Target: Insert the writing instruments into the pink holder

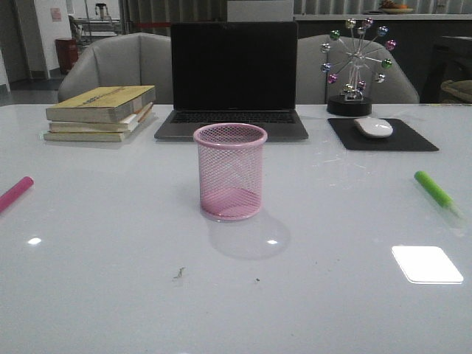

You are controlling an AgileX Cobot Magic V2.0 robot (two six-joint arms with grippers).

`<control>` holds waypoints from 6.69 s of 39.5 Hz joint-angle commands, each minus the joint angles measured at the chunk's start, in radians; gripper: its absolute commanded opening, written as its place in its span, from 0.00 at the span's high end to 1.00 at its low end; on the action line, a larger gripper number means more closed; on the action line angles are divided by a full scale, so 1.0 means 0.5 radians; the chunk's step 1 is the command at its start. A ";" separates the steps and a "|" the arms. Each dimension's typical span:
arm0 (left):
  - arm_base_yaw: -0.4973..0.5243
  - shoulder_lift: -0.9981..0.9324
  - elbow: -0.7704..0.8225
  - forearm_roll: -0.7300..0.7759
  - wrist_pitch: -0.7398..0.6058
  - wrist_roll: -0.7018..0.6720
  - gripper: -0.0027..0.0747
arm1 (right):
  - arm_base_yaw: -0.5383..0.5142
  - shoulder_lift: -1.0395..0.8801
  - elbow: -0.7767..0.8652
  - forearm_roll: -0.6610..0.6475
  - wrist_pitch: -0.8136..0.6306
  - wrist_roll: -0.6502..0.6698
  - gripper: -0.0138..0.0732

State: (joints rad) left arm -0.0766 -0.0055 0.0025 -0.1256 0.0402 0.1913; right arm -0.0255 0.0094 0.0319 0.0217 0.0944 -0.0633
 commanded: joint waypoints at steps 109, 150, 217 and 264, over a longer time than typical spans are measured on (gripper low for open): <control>0.002 1.641 -1.539 -0.146 0.503 -0.005 0.84 | -0.012 1.493 -1.362 -0.004 0.472 0.001 0.77; 0.002 1.641 -1.539 -0.146 0.507 -0.005 0.51 | -0.012 1.495 -1.362 -0.002 0.575 0.001 0.42; 0.002 1.641 -1.539 -0.146 0.498 -0.005 0.51 | -0.012 3.477 -2.578 0.015 0.939 0.001 0.42; 0.002 1.641 -1.539 -0.146 0.498 -0.005 0.51 | -0.006 3.965 -2.921 0.262 1.288 -0.121 0.42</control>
State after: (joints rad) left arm -0.0766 0.8174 -0.7298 -0.1909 0.3640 0.1913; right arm -0.0255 2.0319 -1.3986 0.1603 0.7532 -0.1139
